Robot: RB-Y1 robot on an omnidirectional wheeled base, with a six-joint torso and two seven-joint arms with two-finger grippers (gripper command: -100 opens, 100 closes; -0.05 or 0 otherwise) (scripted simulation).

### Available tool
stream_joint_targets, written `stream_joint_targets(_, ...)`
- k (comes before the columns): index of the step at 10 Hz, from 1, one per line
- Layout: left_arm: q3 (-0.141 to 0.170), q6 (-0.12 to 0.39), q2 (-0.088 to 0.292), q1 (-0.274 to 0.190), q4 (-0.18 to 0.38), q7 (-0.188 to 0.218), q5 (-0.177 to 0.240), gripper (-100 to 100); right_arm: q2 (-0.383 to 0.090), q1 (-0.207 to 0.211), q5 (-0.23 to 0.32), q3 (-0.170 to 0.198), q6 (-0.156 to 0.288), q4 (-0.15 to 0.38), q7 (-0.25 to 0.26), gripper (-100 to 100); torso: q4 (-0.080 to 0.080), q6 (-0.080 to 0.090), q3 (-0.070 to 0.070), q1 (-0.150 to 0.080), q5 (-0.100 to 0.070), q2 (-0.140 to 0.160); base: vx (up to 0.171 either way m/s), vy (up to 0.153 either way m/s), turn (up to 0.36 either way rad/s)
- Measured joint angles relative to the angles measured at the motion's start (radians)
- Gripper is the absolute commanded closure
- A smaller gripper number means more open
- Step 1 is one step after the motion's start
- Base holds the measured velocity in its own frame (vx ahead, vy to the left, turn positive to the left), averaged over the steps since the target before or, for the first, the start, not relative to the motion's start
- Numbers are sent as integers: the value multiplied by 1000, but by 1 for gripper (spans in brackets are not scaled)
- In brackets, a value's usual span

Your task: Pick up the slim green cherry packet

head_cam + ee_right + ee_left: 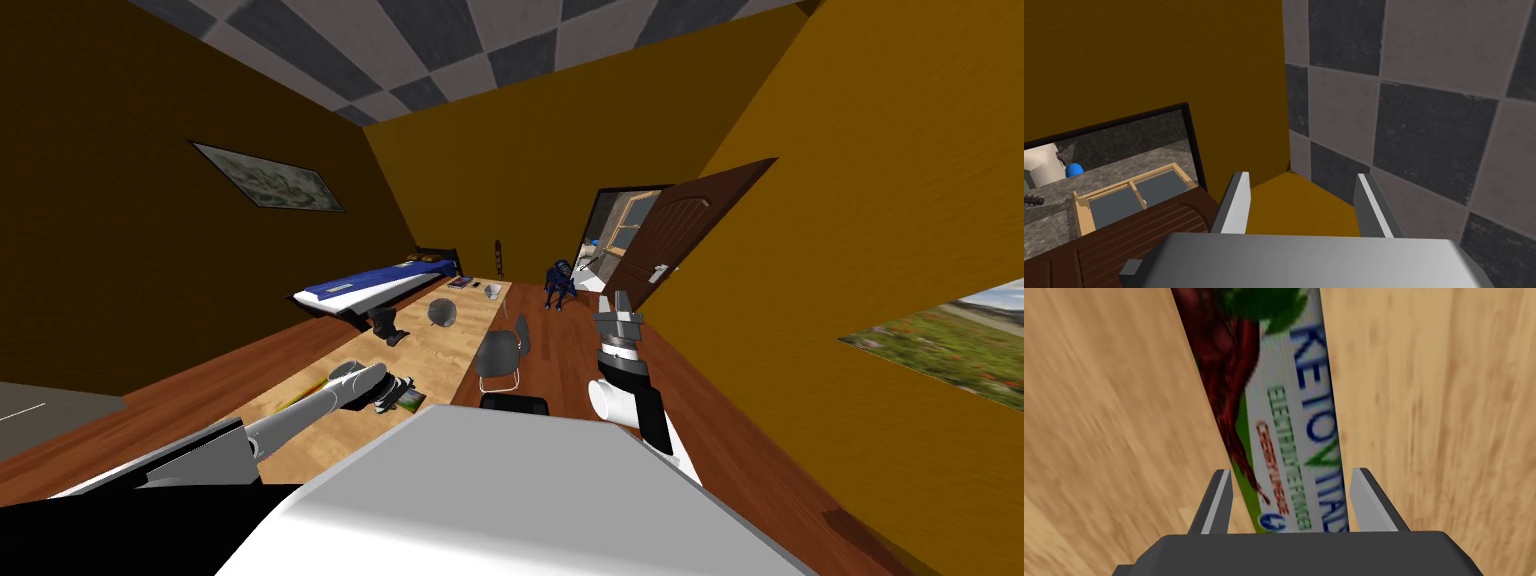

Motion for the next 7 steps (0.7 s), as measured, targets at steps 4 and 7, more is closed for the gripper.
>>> stream_joint_targets(4, 0, 0, 0, 0, 0, -1, 0, 100, 0, 0, 0, 0, 0, 0, 0, 0, 0, 0, 0, 0, 0, 0, -3, -8, 15)
stream_joint_targets(7, 12, -32, 23, -15, 2, -17, 9, 0, 0, 0, 0, 0, 0, 0, 0, 0, 0, -1, 1, -2, -1, 1, -11, -21, 25)
